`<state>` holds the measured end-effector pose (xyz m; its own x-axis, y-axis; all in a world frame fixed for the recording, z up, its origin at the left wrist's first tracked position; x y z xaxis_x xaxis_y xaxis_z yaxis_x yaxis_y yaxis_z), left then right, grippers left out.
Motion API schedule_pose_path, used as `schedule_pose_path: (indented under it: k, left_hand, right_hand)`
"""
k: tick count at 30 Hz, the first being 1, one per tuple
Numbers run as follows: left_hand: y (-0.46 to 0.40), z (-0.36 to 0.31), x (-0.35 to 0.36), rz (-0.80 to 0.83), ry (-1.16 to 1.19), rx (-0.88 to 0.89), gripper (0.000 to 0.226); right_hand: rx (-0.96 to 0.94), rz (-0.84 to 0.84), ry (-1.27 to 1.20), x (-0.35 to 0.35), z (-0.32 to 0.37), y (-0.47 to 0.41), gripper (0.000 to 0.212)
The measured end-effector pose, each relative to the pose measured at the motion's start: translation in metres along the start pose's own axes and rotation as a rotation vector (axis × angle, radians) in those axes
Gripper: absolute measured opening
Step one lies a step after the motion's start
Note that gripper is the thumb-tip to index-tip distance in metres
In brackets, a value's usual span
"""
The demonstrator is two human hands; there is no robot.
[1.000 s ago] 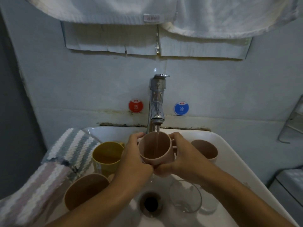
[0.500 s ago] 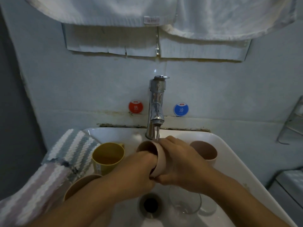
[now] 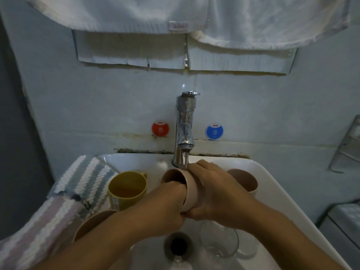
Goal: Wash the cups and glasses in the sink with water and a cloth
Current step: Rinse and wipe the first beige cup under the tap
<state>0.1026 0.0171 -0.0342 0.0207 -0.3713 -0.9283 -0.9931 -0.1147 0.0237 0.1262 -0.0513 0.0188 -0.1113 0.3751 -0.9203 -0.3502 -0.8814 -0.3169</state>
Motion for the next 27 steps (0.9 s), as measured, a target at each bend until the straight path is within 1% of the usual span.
schedule_pose_path:
  k: [3,6,8,10,12,13,15,17,18,20,22,23,25,26,27]
  left_hand:
    - [0.001,0.004,0.013,0.091,-0.031,-0.034,0.051]
    - [0.003,-0.001,0.009,0.050,-0.036,0.016,0.043]
    - [0.001,-0.001,0.007,0.047,0.018,0.026,0.048]
    - [0.000,-0.001,0.004,0.031,0.048,0.042,0.048]
    - [-0.002,-0.001,0.002,0.014,0.043,0.039,0.053]
    - [-0.003,0.003,0.006,0.039,0.012,0.002,0.057]
    - [-0.005,0.009,0.018,0.142,-0.058,-0.060,0.058]
    - [-0.004,0.010,0.025,0.212,-0.105,-0.087,0.057]
    - [-0.002,0.008,0.024,0.215,-0.101,-0.073,0.056]
    - [-0.001,0.004,0.016,0.149,-0.104,-0.041,0.050]
    - [-0.002,0.000,0.001,0.005,-0.108,-0.013,0.034]
    - [-0.001,-0.002,-0.005,-0.047,-0.100,0.000,0.030]
    - [0.001,-0.003,-0.006,-0.027,-0.039,0.006,0.042]
    - [0.001,-0.004,-0.005,0.003,-0.008,0.017,0.049]
    - [0.001,-0.004,-0.003,0.040,0.009,0.031,0.051]
  right_hand:
    - [-0.038,0.015,-0.021,0.004,0.004,0.002,0.081]
    - [-0.031,0.027,-0.049,0.007,0.003,0.002,0.082]
    - [-0.005,0.027,-0.058,0.006,0.000,0.001,0.081]
    - [0.001,0.020,-0.056,0.005,-0.002,0.000,0.081]
    - [-0.007,0.013,-0.039,0.004,-0.001,0.000,0.080]
    - [-0.016,0.015,-0.030,0.005,0.000,0.000,0.080]
    - [-0.042,0.026,-0.015,0.007,0.004,0.000,0.080]
    - [-0.063,0.034,-0.009,0.009,0.006,0.000,0.079]
    - [-0.063,0.034,-0.017,0.009,0.005,0.000,0.079]
    - [-0.040,0.030,-0.042,0.009,0.001,0.000,0.080]
    - [-0.015,0.016,-0.038,0.007,-0.003,-0.001,0.081]
    - [-0.009,0.003,-0.031,0.005,-0.004,-0.001,0.081]
    - [-0.006,-0.020,-0.031,0.002,-0.005,-0.001,0.081]
    - [-0.012,-0.026,-0.028,0.001,-0.003,-0.001,0.082]
    - [-0.021,-0.025,-0.019,0.001,0.000,-0.001,0.082]
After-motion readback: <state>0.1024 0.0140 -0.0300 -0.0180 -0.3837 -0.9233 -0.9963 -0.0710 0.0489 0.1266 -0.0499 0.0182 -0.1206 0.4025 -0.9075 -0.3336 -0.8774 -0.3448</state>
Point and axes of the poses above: each hand's wrist, its own y-axis away from the middle knuckle, its own x-axis out of the palm, z = x × y, the point moved 10 cm from there along -y, towards the middle knuckle, and after that the axes turned 10 degrees about -x, right-handed, at the moved point
